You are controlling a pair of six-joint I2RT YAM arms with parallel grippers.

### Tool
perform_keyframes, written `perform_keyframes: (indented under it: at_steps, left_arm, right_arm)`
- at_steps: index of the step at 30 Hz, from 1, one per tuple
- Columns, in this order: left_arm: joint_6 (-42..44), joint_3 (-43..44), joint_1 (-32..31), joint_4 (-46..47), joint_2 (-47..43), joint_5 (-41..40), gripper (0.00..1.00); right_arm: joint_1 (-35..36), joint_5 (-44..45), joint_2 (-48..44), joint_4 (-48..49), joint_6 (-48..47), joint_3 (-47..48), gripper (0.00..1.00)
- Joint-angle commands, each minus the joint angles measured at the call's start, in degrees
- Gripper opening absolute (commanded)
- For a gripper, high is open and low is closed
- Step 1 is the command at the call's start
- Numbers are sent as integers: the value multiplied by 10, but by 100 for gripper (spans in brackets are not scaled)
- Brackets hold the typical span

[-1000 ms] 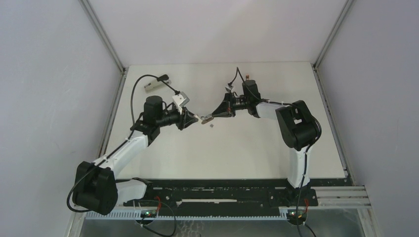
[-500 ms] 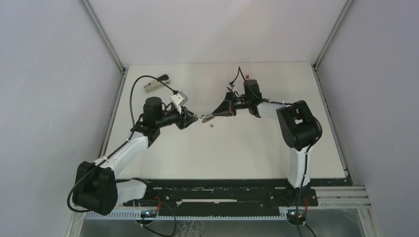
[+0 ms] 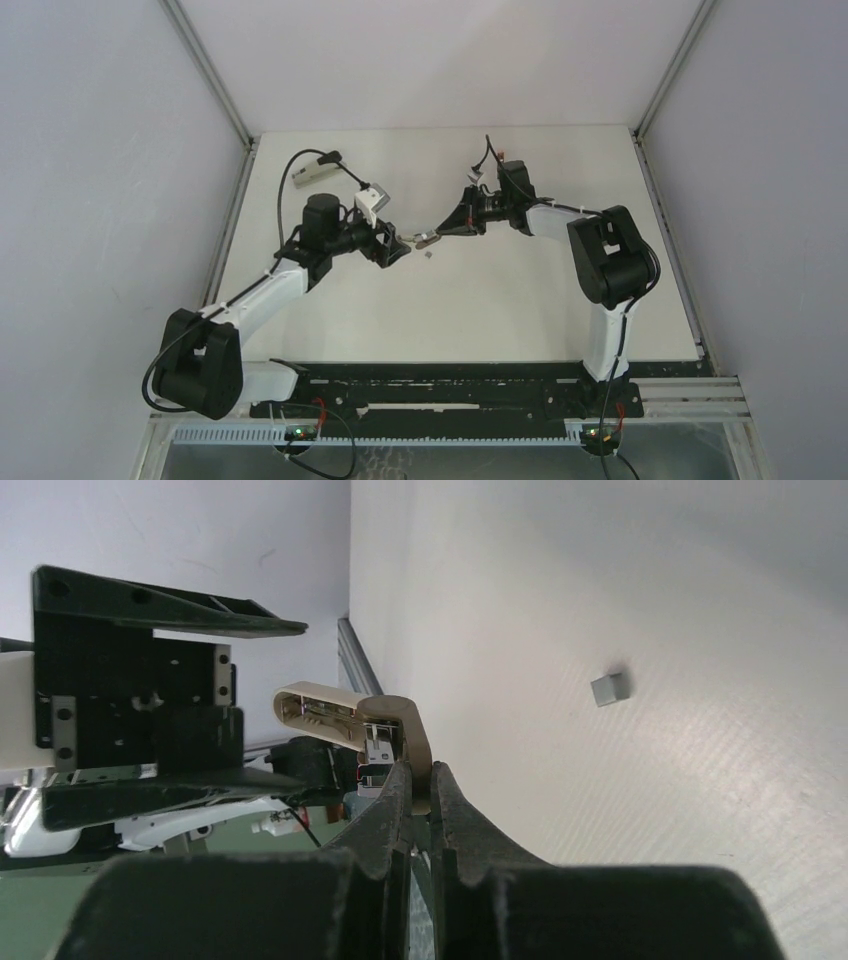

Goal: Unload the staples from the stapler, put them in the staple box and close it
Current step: Unload the staple at the center of the board.

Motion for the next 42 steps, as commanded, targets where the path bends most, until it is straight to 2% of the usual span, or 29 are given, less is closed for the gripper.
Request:
perform_keyframes:
  at_steps: [1,4,13,23,36,42]
  left_arm:
    - [-4,50,-1,-11,-19,14,90]
    - [-15,68,8,-28,-16,29,100]
    - [-51,169,46,-102,71,141,100]
    - [-72,278,50,-170,198,237,100]
    - [-70,331,49,-205,273,304,88]
    - [-71,330,49,-210,286,315,87]
  right_arm:
    - [-5,16,-34,-28,-50,23,0]
    - [-6,24,-40,-51,-83,43,0]
    - [-3,31,-58,-87,-147,58,0]
    - [-1,25,-83,-98,-193,59,0]
    - [14,1,-112,-103,-233,60,0]
    - [16,0,-115,-106,-242,59,0]
